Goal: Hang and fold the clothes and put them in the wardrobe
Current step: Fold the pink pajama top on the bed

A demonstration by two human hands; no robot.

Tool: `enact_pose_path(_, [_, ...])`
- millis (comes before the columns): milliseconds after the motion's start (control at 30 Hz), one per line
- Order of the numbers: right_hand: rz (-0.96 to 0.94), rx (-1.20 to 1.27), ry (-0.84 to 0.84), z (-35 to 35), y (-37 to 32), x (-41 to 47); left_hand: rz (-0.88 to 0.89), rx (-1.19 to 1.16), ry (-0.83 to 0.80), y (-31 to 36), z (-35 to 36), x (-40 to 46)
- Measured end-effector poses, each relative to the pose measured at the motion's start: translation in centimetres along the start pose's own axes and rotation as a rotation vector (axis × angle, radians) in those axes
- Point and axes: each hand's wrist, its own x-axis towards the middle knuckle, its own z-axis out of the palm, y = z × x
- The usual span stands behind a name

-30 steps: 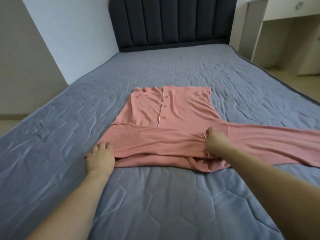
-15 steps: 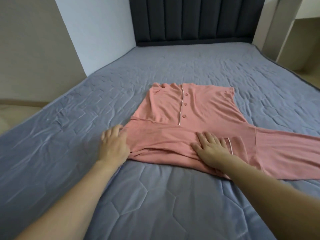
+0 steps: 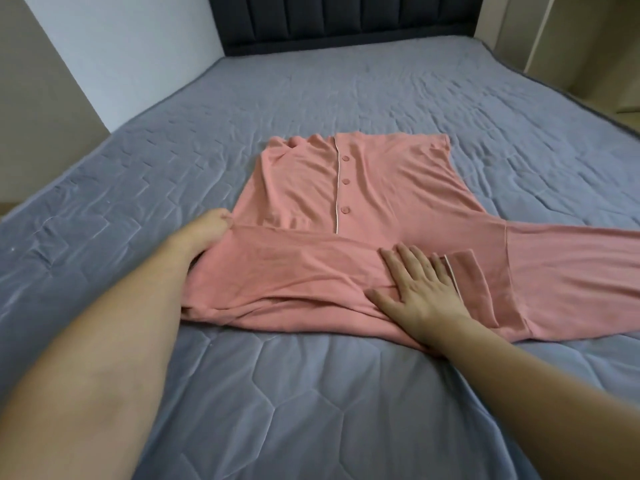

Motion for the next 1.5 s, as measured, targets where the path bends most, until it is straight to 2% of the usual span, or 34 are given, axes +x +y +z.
enact_pose_path(100, [-0.016, 0.017, 0.005, 0.0, -0.1, 0.1, -0.108, 0.355, -0.001, -0.5, 0.1, 1.0])
enact_pose_path(167, [-0.025, 0.014, 0.002, -0.1, -0.2, 0.2, -0.121, 0.563, 0.129, 1.0, 0.6, -0.4])
enact_pose_path(200, [-0.028, 0.010, 0.000, -0.2, -0.2, 0.3, -0.079, 0.529, 0.228, 2.1, 1.2, -1.8])
enact_pose_path(267, [-0.028, 0.019, 0.002, -0.1, -0.1, 0.2, 0.112, 0.258, 0.369, 3.3, 2.8, -5.5])
enact_pose_path(300, [-0.027, 0.027, 0.004, 0.0, -0.2, 0.2, 0.237, 0.125, 0.348, 3.1, 3.8, -7.8])
enact_pose_path(333, [-0.030, 0.031, 0.003, 0.2, -0.2, 0.1, 0.344, 0.066, 0.254, 2.4, 4.4, -10.4])
enact_pose_path(400, [-0.035, 0.035, -0.003, 0.3, -0.1, -0.1, 0.412, 0.130, 0.048, 0.4, 5.4, -14.8])
enact_pose_path(433, [-0.034, 0.036, -0.004, 0.2, 0.0, 0.0, 0.395, 0.203, 0.008, -0.7, 5.6, -15.9])
enact_pose_path(533, [-0.034, 0.040, -0.013, -0.2, 0.1, 0.1, 0.376, 0.270, -0.015, -0.9, 4.6, -16.5])
enact_pose_path(633, [-0.043, 0.044, 0.005, -0.3, 0.1, -0.2, 0.506, 0.223, 0.013, -0.3, 3.7, -17.1])
enact_pose_path(700, [-0.048, 0.040, 0.002, -0.3, 0.2, -0.4, 0.429, 0.276, 0.030, -1.2, 3.7, -17.5])
enact_pose_path(800, [-0.042, -0.014, -0.020, -1.0, 0.2, -0.5, 0.117, 0.495, 0.028, -1.6, 4.3, -18.0])
enact_pose_path(867, [-0.055, -0.045, -0.050, -2.0, 0.4, -0.3, 0.043, 0.566, 0.095, 0.6, 4.7, -17.8])
enact_pose_path(900, [-0.059, -0.054, -0.067, -2.6, 0.8, -0.4, 0.050, 0.514, 0.176, 2.6, 5.1, -17.8])
enact_pose_path(967, [-0.044, -0.066, -0.057, -3.9, 2.5, -0.5, 0.164, 0.250, 0.280, 7.8, 6.2, -17.4])
enact_pose_path(1033, [0.013, -0.084, -0.073, -4.9, 5.4, -1.2, 0.340, 0.114, 0.153, 13.8, 8.3, -17.5])
enact_pose_path(1067, [0.051, -0.087, -0.107, -5.3, 7.1, -1.8, 0.372, 0.161, 0.039, 16.4, 9.8, -17.6])
enact_pose_path(1133, [0.115, -0.025, -0.149, -6.5, 11.1, -3.0, 0.316, 0.404, -0.131, 19.9, 12.6, -17.6])
enact_pose_path(1233, [0.256, 0.050, -0.149, -10.1, 18.5, -3.9, 0.220, 0.484, -0.126, 23.3, 14.5, -17.9])
enact_pose_path(1367, [0.634, 0.195, -0.150, -14.6, 30.0, -6.2, 0.278, 0.384, -0.246, 30.8, 18.8, -21.5])
enact_pose_path(1433, [0.860, 0.191, -0.073, -15.1, 35.0, -8.8, 0.223, 0.299, -0.210, 35.2, 20.8, -22.8])
enact_pose_path(1500, [1.002, 0.175, -0.005, -15.3, 38.0, -11.0, 0.326, 0.367, -0.135, 39.6, 22.1, -22.8])
